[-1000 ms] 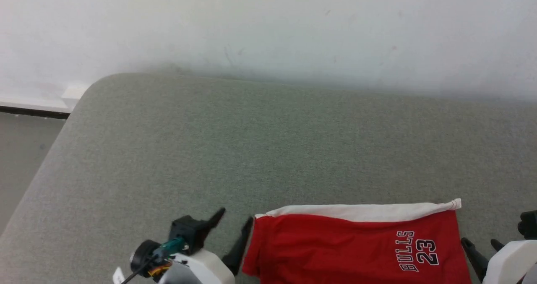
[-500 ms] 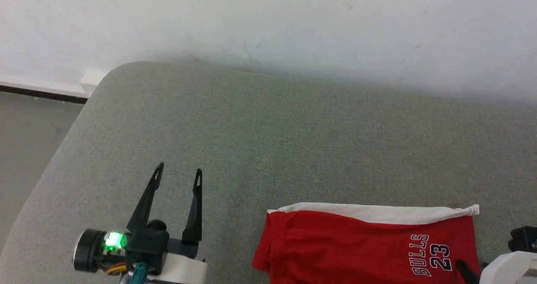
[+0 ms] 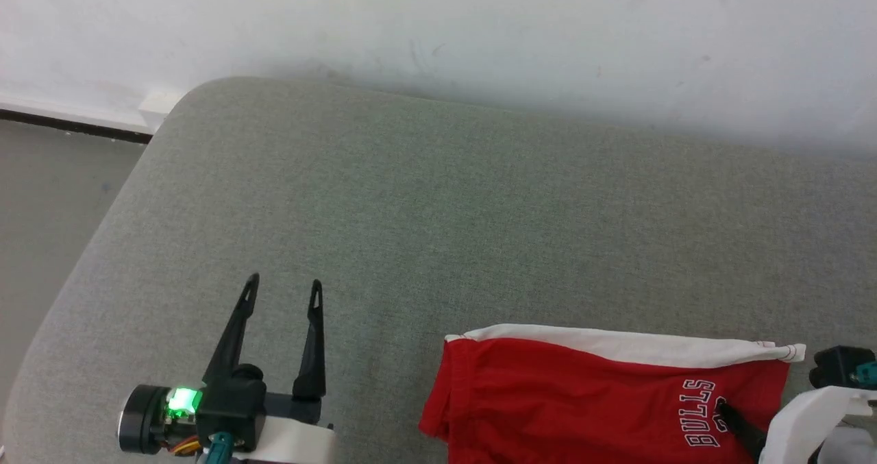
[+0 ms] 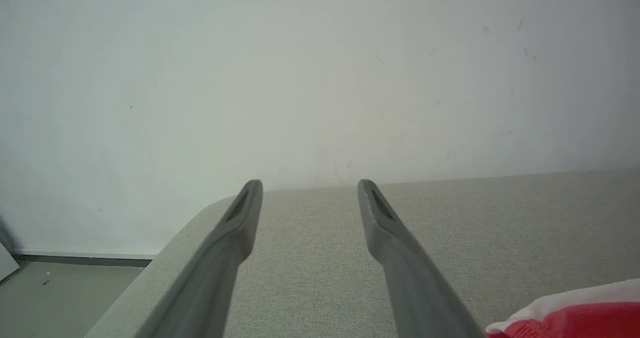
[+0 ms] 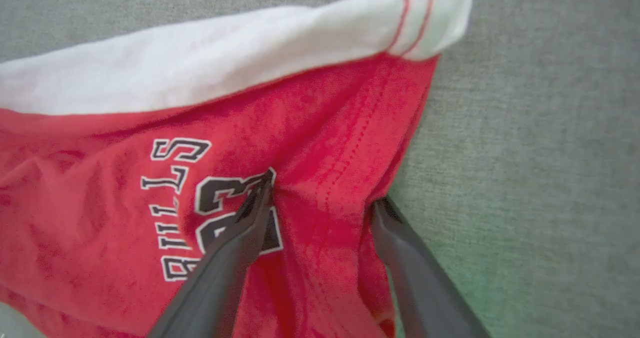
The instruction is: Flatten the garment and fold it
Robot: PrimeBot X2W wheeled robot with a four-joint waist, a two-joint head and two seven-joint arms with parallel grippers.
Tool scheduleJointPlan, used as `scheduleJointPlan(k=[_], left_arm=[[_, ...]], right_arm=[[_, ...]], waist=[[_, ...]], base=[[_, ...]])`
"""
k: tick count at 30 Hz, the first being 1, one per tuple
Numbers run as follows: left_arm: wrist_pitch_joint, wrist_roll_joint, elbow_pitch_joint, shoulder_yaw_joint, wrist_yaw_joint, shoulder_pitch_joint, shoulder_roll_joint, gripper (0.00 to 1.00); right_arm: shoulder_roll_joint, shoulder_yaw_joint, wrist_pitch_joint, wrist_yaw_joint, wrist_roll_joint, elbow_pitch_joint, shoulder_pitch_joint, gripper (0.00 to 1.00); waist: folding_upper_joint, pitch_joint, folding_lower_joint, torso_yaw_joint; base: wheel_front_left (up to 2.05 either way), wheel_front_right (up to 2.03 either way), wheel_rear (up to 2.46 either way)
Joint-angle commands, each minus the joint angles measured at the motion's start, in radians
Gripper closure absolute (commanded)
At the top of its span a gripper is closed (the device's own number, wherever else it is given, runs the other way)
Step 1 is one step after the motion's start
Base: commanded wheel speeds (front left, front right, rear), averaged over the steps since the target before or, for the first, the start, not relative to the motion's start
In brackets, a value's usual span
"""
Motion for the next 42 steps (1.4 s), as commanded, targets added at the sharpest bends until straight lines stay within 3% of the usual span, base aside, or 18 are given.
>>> scheduleJointPlan(k=[1, 2, 3, 11, 19, 25, 30, 42], left_arm=[[-0.005, 0.011, 0.007, 0.017, -0.017, 0.003, -0.012, 0.0], [-0.005, 0.015, 0.011, 0.024, -0.027, 0.003, -0.018, 0.0], [-0.005, 0.019, 0.015, 0.03, -0.037, 0.002, -0.024, 0.0], [-0.005, 0.045, 0.035, 0.079, -0.091, 0.015, -0.065, 0.0], [-0.005, 0.064, 0.043, 0.114, -0.133, 0.035, -0.091, 0.0], [-0.005, 0.076, 0.049, 0.132, -0.158, 0.04, -0.109, 0.0], [-0.005, 0.079, 0.061, 0.146, -0.177, 0.057, -0.12, 0.0], [-0.005, 0.095, 0.069, 0.162, -0.211, 0.078, -0.146, 0.0]], right_arm=[[0.038, 0.064, 0.026, 0.007, 0.021, 0.034, 0.015, 0.53], [0.032, 0.076, 0.025, 0.007, 0.021, 0.036, 0.015, 0.93], [0.026, 0.086, 0.019, 0.007, 0.019, 0.036, 0.014, 1.0], [-0.013, 0.058, -0.065, 0.007, 0.005, 0.058, -0.011, 1.0], [-0.062, -0.124, -0.119, 0.007, -0.024, 0.105, -0.049, 1.0], [-0.103, -0.241, -0.127, 0.007, -0.109, 0.153, -0.069, 1.0], [-0.094, -0.212, -0.095, 0.007, -0.11, 0.089, -0.053, 1.0], [-0.01, -0.047, 0.109, 0.007, -0.032, -0.248, 0.026, 1.0]], waist=[[-0.0001, 0.003, 0.0001, 0.001], [-0.0001, 0.003, 0.0001, 0.0], [-0.0001, 0.002, 0.0001, 0.0], [-0.0001, -0.013, 0.0001, -0.011], [-0.0001, -0.026, 0.0001, -0.031], [-0.0001, -0.033, 0.0001, -0.044], [-0.0001, -0.057, 0.0001, -0.056], [-0.0001, -0.097, 0.0001, -0.052]], base=[[0.0, 0.0, 0.0], [0.0, 0.0, 0.0], [0.0, 0.0, 0.0], [0.0, 0.0, 0.0], [0.0, 0.0, 0.0], [0.0, 0.0, 0.0], [0.0, 0.0, 0.0], [0.0, 0.0, 0.0]])
